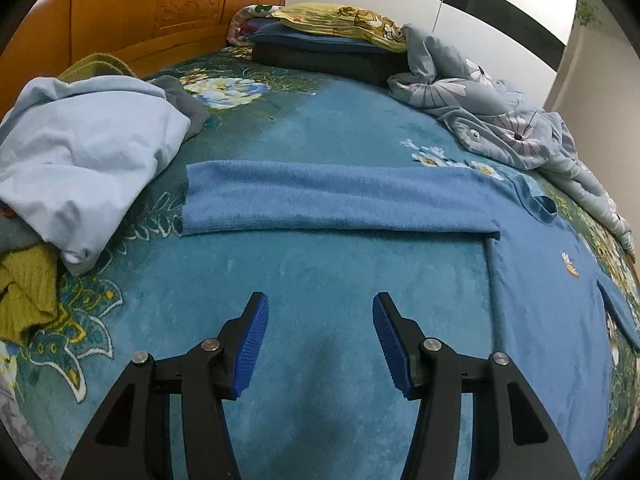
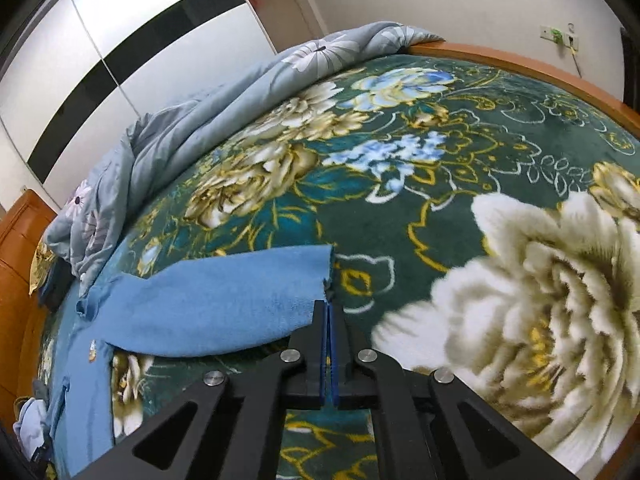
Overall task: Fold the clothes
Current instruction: 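Fold the sleeve across the sweatshirt body with the left gripper and release, then grasp the other sleeve cuff with the right gripper and lift it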
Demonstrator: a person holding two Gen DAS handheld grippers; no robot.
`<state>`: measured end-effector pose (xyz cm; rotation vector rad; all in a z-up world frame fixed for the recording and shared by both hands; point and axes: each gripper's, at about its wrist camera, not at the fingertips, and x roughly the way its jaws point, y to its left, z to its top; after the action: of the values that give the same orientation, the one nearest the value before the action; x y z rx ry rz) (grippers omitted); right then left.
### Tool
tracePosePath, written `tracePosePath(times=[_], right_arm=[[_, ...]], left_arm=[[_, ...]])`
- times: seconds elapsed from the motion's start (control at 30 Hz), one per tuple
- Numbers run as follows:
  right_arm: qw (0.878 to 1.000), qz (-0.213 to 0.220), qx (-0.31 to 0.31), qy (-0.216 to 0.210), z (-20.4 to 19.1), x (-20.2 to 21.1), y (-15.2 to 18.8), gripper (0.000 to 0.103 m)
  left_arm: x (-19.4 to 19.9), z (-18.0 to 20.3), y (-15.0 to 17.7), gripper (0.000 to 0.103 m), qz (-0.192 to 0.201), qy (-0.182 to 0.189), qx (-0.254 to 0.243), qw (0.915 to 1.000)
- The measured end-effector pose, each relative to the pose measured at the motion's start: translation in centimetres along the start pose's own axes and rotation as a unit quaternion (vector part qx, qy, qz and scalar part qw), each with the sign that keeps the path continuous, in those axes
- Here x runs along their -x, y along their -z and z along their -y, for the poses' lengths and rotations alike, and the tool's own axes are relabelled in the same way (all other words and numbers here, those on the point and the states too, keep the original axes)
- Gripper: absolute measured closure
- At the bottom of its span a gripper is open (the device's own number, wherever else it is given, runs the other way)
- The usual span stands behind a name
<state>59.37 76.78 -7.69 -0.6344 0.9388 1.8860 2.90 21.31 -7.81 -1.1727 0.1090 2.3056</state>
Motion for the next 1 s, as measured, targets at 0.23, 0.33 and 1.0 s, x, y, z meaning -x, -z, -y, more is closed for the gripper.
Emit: tracePosePath(times=[0.23, 0.33, 1.0], right_arm=[[0.998, 0.012, -0.041, -0.036, 0.2, 0.6, 0.2, 0.098], [0.998, 0.001, -0.054, -0.037, 0.1, 0.6, 0.6, 0.097], [0.996, 0.042, -0.07, -0.037, -5.7, 2.1, -1.6, 0.103]], left_arm=[[0.0, 0.8, 0.6, 0.047, -0.006, 0.02, -0.004, 0.9998], [0.0, 1.2, 0.7, 0.047, -0.007, 0.026, -0.007, 0.9996], [0.1, 1.4, 2.0, 0.047, -0.007, 0.05, -0.036, 0.9981]])
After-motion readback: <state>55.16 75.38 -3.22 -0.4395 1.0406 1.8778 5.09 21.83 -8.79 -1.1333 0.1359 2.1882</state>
